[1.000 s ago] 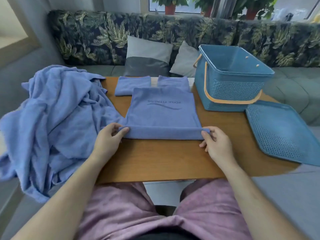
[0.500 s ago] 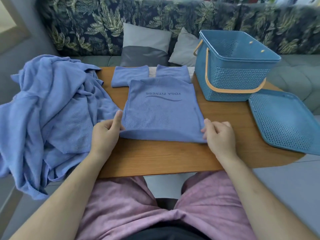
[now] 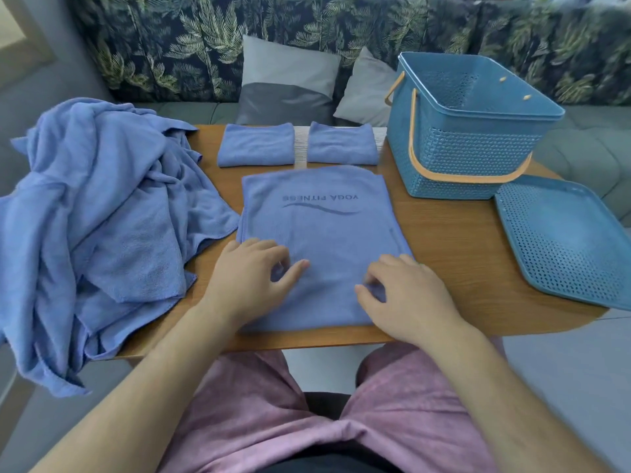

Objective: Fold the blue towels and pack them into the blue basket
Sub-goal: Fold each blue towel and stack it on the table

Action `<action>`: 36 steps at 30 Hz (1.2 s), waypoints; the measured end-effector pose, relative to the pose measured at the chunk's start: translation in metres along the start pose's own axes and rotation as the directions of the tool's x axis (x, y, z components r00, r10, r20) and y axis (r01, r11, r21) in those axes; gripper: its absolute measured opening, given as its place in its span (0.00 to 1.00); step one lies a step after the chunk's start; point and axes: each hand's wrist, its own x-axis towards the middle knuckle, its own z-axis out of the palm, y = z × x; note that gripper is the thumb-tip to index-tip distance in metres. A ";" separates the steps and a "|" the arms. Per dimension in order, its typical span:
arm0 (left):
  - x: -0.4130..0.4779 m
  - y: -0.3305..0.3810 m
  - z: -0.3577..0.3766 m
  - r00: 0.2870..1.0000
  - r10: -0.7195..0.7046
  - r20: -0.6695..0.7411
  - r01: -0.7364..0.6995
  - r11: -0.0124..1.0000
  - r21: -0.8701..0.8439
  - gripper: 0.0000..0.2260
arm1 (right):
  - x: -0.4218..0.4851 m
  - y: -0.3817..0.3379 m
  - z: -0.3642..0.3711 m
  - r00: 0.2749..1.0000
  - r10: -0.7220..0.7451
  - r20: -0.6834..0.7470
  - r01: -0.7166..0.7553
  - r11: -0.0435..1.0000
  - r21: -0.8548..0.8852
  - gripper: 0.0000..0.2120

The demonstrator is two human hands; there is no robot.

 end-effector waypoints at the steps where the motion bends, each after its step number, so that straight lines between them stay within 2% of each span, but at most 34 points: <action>1: -0.001 0.004 -0.001 0.999 0.002 -0.036 -0.003 1.000 -0.013 0.20 | -0.003 -0.003 -0.004 1.000 -0.002 -0.026 0.002 1.000 -0.010 0.14; 3: -0.004 0.008 0.004 0.996 0.007 -0.088 -0.010 0.999 -0.030 0.17 | -0.004 -0.008 -0.004 0.995 -0.033 -0.098 0.036 0.999 0.024 0.14; 4: -0.005 0.009 0.010 0.997 0.006 -0.073 -0.008 1.000 -0.023 0.17 | -0.002 -0.007 0.003 0.991 -0.065 -0.120 0.070 0.997 0.043 0.14; 5: -0.005 0.009 0.015 1.000 -0.003 -0.017 0.003 1.000 -0.012 0.20 | 0.002 -0.007 0.008 0.991 -0.091 -0.103 0.097 0.994 0.056 0.19; 7: -0.005 0.008 0.019 0.984 -0.042 0.174 0.042 0.999 0.003 0.29 | 0.009 -0.006 0.017 0.992 -0.123 0.036 0.119 0.988 0.096 0.30; 9: -0.004 0.007 0.019 0.957 -0.074 0.281 0.073 0.997 0.012 0.33 | 0.013 -0.004 0.021 0.983 -0.114 0.146 0.101 0.990 0.094 0.36; 11: -0.007 0.007 0.015 0.971 -0.043 0.235 0.033 0.998 0.047 0.31 | 0.010 -0.003 0.017 0.978 -0.098 0.187 0.090 0.995 0.048 0.36; 14: -0.008 0.013 0.005 0.999 0.008 0.052 -0.011 0.999 0.054 0.21 | 0.001 -0.007 0.005 0.991 -0.109 0.083 0.108 0.994 0.014 0.28; 16: -0.007 0.014 0.007 1.000 -0.008 -0.001 0.008 1.000 -0.006 0.19 | 0.000 -0.010 0.006 0.994 -0.107 0.008 0.107 0.993 0.048 0.25; 19: -0.006 0.009 0.015 0.981 -0.015 0.195 0.021 0.999 -0.027 0.29 | 0.003 -0.010 0.016 0.991 -0.084 0.106 0.078 0.995 0.057 0.33; 21: -0.005 0.003 0.016 0.958 -0.022 0.286 0.031 0.999 -0.030 0.31 | 0.005 -0.009 0.017 0.980 -0.070 0.188 0.066 0.997 0.029 0.35; 23: -0.005 0.002 0.013 0.978 0.011 0.207 -0.006 1.000 -0.028 0.27 | 0.005 -0.009 0.011 0.989 -0.069 0.129 0.070 0.998 -0.002 0.33; 25: -0.004 0.005 0.008 0.995 0.055 0.087 -0.054 0.999 -0.004 0.19 | 0.006 -0.013 0.004 0.996 -0.082 0.020 0.081 0.997 0.004 0.27; 27: 0.000 0.007 0.006 0.998 0.057 -0.007 -0.057 0.998 -0.023 0.16 | 0.006 -0.014 0.005 0.992 -0.107 -0.068 0.109 0.994 0.020 0.20; 30: 0.007 0.002 0.008 0.995 0.023 -0.097 -0.033 0.995 -0.096 0.13 | 0.006 -0.014 0.003 0.986 -0.099 -0.138 0.104 0.994 0.029 0.20; 32: 0.008 -0.007 0.014 0.996 -0.020 -0.083 0.017 0.999 -0.039 0.14 | 0.010 -0.014 0.004 0.991 -0.056 -0.122 0.063 0.996 0.057 0.21; 35: 0.005 -0.018 0.020 0.991 -0.105 0.086 0.106 0.994 -0.014 0.25 | 0.018 -0.005 0.010 0.967 -0.084 -0.242 0.107 0.991 0.084 0.10; 36: 0.005 -0.019 0.020 0.988 -0.109 0.113 0.114 0.993 -0.039 0.26 | 0.021 0.000 0.013 0.967 -0.071 -0.246 0.089 0.994 0.065 0.11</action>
